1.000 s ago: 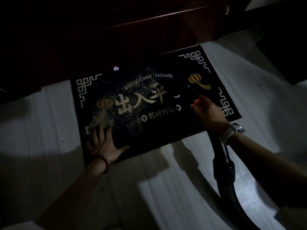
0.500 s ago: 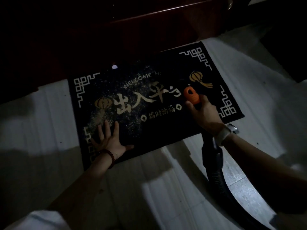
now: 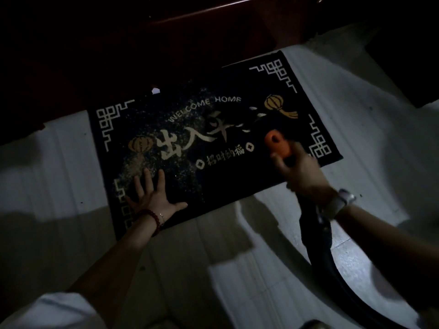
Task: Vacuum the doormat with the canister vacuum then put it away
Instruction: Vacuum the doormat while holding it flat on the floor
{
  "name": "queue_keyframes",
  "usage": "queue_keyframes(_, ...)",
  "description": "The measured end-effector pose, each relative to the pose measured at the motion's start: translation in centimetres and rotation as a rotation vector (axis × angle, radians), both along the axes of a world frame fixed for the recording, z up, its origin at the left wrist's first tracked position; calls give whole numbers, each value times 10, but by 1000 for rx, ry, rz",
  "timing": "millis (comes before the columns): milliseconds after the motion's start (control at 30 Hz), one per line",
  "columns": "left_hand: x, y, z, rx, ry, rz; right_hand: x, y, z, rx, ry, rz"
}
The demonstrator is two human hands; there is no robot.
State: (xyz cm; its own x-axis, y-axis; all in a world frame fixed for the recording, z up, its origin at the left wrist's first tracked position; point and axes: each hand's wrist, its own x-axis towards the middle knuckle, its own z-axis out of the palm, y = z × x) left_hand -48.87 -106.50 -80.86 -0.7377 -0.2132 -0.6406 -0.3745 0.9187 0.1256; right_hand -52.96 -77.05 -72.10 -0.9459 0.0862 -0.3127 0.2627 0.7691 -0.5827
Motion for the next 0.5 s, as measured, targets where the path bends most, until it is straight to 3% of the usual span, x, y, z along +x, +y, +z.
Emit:
queue_keyframes(133, -1, -1, -2, 4, 13, 6, -38, -3, -1, 0, 27, -78)
queue_keyframes(333, 0, -2, -4, 29, 41, 32, -1, -49, -6, -9, -118, 275)
queue_keyframes(500, 0, -3, -5, 35, 49, 33, -43, -23, 2, 27, 20, -2)
